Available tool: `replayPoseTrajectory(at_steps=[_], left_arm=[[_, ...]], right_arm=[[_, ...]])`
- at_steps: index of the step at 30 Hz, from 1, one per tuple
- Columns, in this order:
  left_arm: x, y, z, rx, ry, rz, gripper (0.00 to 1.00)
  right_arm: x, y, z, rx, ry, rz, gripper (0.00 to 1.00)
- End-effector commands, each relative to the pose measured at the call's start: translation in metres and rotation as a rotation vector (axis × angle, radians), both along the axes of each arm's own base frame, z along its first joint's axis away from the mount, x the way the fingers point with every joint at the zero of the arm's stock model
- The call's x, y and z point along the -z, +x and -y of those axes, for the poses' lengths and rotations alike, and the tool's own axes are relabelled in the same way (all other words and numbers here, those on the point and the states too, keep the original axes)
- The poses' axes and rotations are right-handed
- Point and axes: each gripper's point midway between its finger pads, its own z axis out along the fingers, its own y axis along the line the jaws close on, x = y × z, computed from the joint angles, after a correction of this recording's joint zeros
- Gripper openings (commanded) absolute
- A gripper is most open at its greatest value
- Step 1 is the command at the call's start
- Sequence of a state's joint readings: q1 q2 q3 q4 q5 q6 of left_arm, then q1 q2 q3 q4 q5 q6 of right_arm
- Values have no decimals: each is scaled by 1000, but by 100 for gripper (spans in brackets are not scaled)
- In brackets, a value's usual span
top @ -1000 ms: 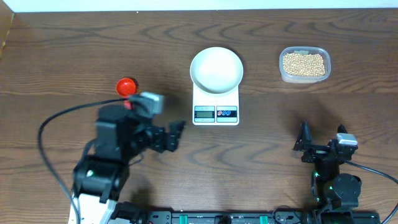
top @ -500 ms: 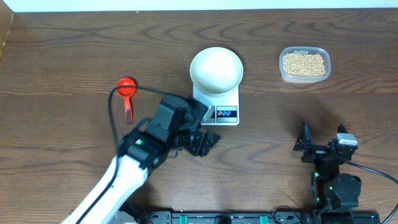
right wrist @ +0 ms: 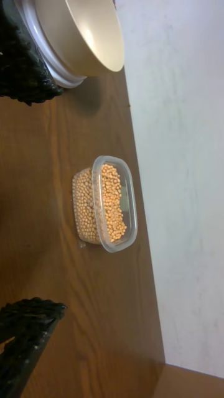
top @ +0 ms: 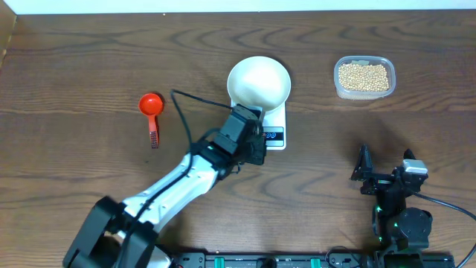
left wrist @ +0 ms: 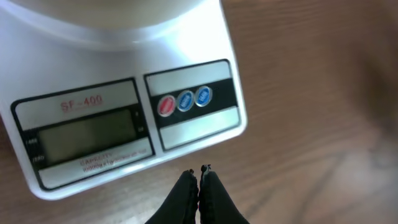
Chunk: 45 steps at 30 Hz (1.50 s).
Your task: Scoop item into bowl and weigh 50g on scale
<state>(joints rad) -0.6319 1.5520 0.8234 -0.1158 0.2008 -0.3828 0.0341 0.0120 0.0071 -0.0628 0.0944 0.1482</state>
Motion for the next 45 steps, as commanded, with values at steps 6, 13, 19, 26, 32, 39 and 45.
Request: replayPoseTrajectory(at_steps=[6,13,19,26,32,39,45], left_arm=[[23,27,-3,-33,117,106,7],[30,43,9,35,124,197,7],[27,51,6,53,169,257,7],[29,52,3,64,196,268,7],[31,50,2,65,200,262,7],[34,49,1,66,204,257,7],[35,47,0,67,207,253,7]], right_arm=[[0,0,-1,-4,-8,3,99],[0,0,-1,-5,-8,3,99],[0,0,-1,-5,-8,3,99],[0,0,-1,-5,-8,3,99],[0,0,-1,-5,-8,3,99],[0,0,-1,-4,-8,3,99],[0,0,-1,-4,-8,3,99]])
